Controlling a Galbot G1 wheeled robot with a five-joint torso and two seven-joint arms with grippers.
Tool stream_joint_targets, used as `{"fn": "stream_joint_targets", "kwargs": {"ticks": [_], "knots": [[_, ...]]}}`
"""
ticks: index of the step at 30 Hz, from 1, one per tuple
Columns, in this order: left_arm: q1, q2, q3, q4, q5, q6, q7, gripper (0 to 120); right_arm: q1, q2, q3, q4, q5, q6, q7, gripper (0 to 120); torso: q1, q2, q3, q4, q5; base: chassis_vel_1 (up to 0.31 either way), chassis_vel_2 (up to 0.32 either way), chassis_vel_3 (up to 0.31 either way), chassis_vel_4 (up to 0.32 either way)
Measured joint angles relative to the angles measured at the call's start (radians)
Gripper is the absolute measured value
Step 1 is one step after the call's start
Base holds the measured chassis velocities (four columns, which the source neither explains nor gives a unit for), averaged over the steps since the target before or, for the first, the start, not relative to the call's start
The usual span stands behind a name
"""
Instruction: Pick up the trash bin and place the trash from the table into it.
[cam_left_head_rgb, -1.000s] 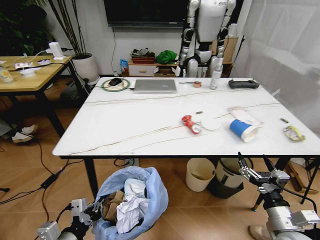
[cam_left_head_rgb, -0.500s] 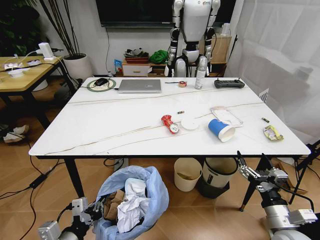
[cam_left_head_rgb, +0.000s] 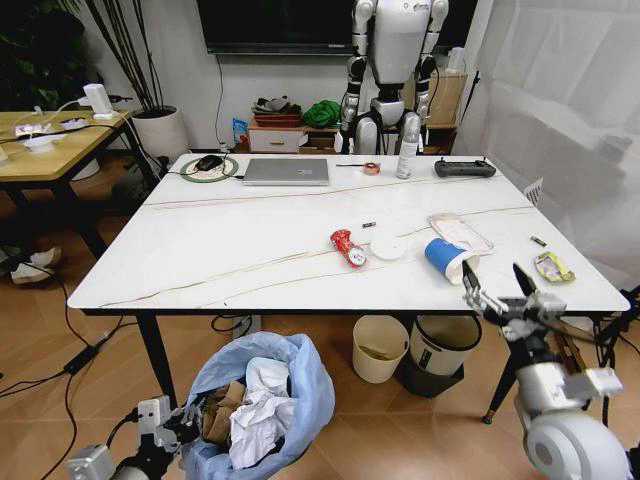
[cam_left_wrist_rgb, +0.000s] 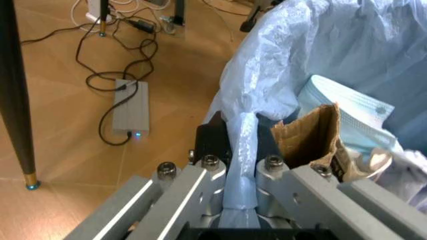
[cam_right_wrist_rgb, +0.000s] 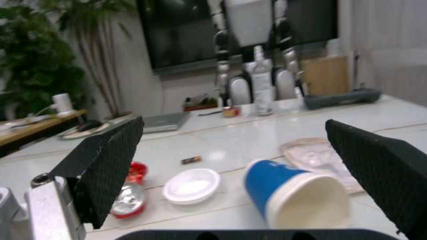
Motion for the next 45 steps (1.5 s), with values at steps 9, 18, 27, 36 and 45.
{"fn": "stream_joint_targets", "kwargs": {"ticks": [9,18,27,36,45], "knots": [[0.069,-0.01,-0.047,-0.037,0.008,-0.001,0.002,0,0.235,-0.141,-0.136,-0.085,0.147,-0.134,0.001,100,0.0,0.0,0.0,0.0004,0.0004,0.0,0.0,0.0,0.0],[0.1,-0.065,-0.086,-0.07,0.013,-0.001,0.001,0,0.474,-0.141,-0.4,-0.203,0.227,-0.299,0.027,100,0.0,0.0,0.0,0.0004,0.0002,0.0,0.0,0.0,0.0],[0.089,-0.112,-0.09,-0.072,0.028,0.002,-0.001,0,0.582,-0.08,-0.504,-0.342,0.154,-0.437,0.04,100,0.0,0.0,0.0,0.0003,0.0003,0.0,0.0,0.0,0.0],[0.085,-0.122,-0.089,-0.072,0.036,0.005,-0.003,0,0.625,-0.053,-0.525,-0.393,0.166,-0.449,0.045,100,0.0,0.0,0.0,0.0001,0.0001,0.0,0.0,0.0,0.0],[0.083,-0.12,-0.091,-0.072,0.035,0.006,-0.004,0,0.657,-0.01,-0.553,-0.423,0.155,-0.434,0.044,100,0.0,0.0,0.0,0.0001,0.0001,0.0,0.0,0.0,0.0]]}}
